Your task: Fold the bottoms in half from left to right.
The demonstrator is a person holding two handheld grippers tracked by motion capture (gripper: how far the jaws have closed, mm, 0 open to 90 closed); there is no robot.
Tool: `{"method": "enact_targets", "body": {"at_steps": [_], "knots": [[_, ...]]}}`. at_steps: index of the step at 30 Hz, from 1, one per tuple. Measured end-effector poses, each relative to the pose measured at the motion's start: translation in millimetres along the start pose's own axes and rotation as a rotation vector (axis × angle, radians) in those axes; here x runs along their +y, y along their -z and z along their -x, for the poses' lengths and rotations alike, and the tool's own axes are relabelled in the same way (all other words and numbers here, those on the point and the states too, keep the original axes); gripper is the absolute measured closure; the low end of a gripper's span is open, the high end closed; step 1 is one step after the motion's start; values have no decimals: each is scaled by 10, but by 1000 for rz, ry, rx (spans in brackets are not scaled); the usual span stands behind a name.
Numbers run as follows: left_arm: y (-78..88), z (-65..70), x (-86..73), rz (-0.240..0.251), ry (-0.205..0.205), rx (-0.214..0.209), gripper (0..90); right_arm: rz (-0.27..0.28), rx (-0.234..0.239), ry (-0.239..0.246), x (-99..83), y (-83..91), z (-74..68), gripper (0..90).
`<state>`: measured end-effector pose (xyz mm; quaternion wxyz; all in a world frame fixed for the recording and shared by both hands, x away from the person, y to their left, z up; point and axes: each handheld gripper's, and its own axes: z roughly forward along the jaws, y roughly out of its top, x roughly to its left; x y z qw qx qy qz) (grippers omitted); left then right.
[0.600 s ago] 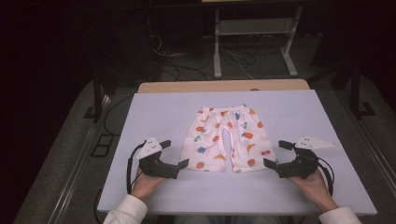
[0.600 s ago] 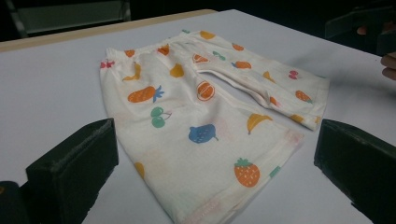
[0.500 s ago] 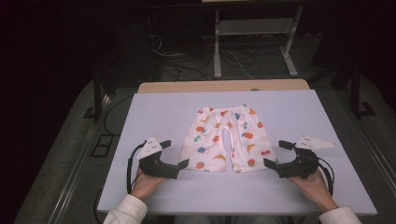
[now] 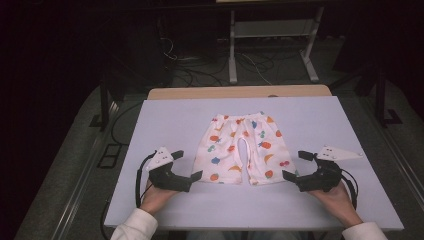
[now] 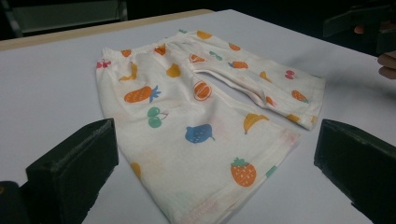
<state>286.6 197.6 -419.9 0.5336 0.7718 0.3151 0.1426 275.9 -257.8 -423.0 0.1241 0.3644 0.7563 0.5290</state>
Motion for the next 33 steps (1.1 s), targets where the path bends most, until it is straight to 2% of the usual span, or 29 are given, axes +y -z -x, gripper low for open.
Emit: {"method": "enact_targets", "body": {"at_steps": [5,8,16,28,33], "knots": [[-4,4,-2,-5,-2,1,0,-5,9,4,8,-1,-16,0],[-8,11,-4,-9,-2,1,0,-6,6,24,34,15,-29,0],[-8,17,-7,-12,-3,4,0,-18,5,21,64,24,-24,0],[4,23,-6,-5,-8,7,0,-40,11,29,242,-40,-13,0],[6,26,-6,-5,-10,6,0,-32,18,31,319,-64,-20,0]]}}
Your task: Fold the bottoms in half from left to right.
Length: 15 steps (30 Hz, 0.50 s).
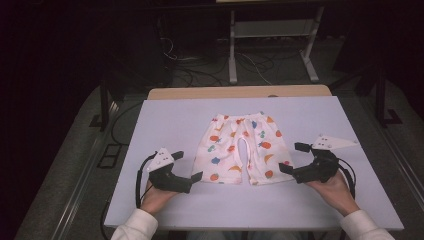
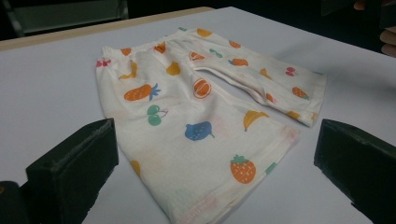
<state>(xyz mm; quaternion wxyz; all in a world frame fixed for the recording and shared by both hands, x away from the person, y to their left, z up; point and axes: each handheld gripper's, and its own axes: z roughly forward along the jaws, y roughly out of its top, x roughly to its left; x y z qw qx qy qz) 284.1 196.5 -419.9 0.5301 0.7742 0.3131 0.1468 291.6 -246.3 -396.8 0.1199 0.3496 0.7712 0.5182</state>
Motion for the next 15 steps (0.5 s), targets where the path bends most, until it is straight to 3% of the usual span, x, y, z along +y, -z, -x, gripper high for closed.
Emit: {"method": "enact_targets", "body": {"at_steps": [15], "knots": [[-5,2,-1,-2,0,-1,0,-7,26,16,227,-126,-17,0]]}}
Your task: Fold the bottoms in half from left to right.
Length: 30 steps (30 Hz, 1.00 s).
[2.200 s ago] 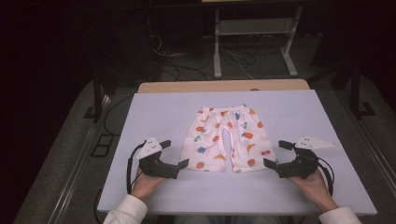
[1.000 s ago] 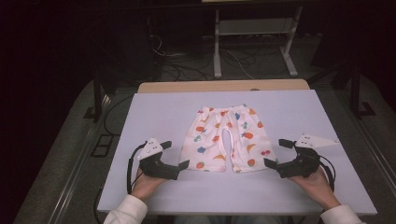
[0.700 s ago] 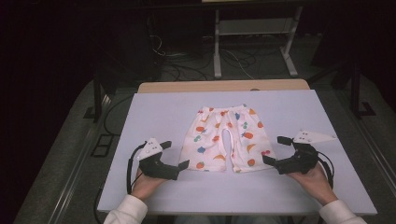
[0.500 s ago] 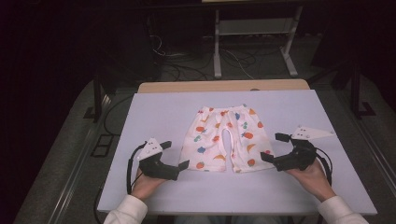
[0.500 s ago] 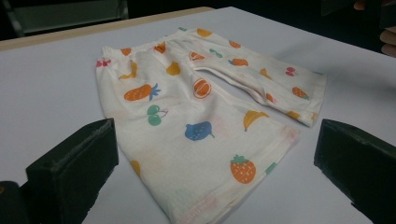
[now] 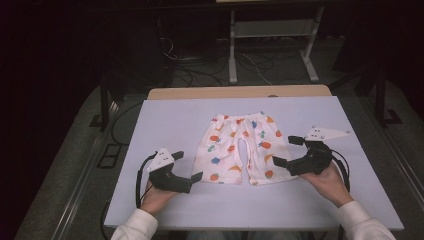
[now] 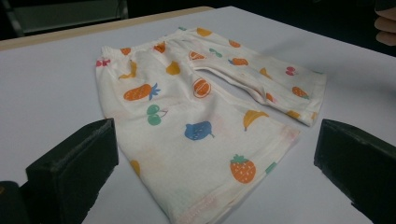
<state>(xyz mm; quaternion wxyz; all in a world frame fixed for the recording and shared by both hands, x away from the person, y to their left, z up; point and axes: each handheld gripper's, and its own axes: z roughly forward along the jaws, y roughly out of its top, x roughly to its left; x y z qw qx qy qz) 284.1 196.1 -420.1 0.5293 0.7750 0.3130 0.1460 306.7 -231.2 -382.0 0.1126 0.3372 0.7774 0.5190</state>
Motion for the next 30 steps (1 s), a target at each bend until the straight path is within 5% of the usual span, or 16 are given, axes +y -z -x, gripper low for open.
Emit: {"method": "enact_targets", "body": {"at_steps": [30], "knots": [[1,-3,1,2,3,-2,0,-10,20,47,399,-304,-24,0]]}}
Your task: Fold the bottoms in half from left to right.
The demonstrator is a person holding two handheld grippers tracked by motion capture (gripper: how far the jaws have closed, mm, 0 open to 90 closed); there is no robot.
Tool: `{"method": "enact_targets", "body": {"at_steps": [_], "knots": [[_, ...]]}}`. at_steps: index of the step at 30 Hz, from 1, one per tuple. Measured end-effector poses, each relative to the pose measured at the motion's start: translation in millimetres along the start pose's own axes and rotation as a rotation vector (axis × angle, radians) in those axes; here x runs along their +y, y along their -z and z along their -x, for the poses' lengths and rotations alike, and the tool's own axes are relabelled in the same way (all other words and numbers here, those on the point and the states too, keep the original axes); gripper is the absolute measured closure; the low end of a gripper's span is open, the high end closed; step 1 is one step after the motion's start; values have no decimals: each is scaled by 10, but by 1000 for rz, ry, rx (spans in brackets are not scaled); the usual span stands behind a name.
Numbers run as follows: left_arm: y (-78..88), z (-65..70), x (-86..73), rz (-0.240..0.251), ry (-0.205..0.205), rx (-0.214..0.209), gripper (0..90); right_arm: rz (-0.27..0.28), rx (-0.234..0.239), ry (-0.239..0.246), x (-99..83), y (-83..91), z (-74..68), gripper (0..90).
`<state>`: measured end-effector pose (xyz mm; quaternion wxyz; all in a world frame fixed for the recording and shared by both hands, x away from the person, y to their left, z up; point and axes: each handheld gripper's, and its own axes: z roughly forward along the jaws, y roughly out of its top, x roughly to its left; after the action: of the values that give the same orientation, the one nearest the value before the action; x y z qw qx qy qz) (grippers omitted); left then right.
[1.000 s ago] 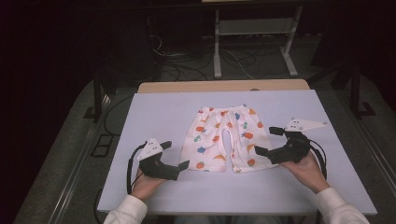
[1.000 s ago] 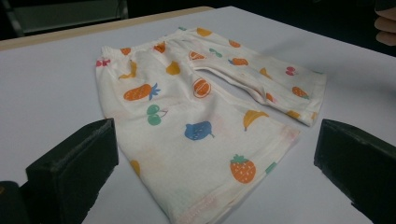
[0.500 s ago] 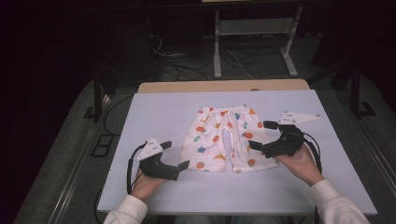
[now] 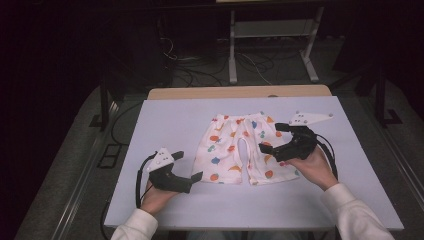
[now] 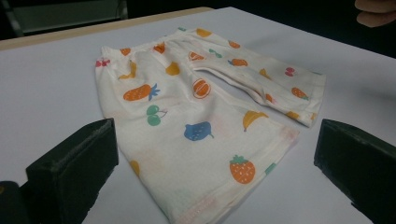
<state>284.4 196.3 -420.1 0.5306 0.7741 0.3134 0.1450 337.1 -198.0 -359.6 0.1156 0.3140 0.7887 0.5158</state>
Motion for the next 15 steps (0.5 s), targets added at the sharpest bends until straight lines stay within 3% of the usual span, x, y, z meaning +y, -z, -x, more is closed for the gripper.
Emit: {"method": "enact_targets", "body": {"at_steps": [15], "knots": [[-1,-1,0,-1,2,-1,0,-17,0,10,132,-197,34,0]]}}
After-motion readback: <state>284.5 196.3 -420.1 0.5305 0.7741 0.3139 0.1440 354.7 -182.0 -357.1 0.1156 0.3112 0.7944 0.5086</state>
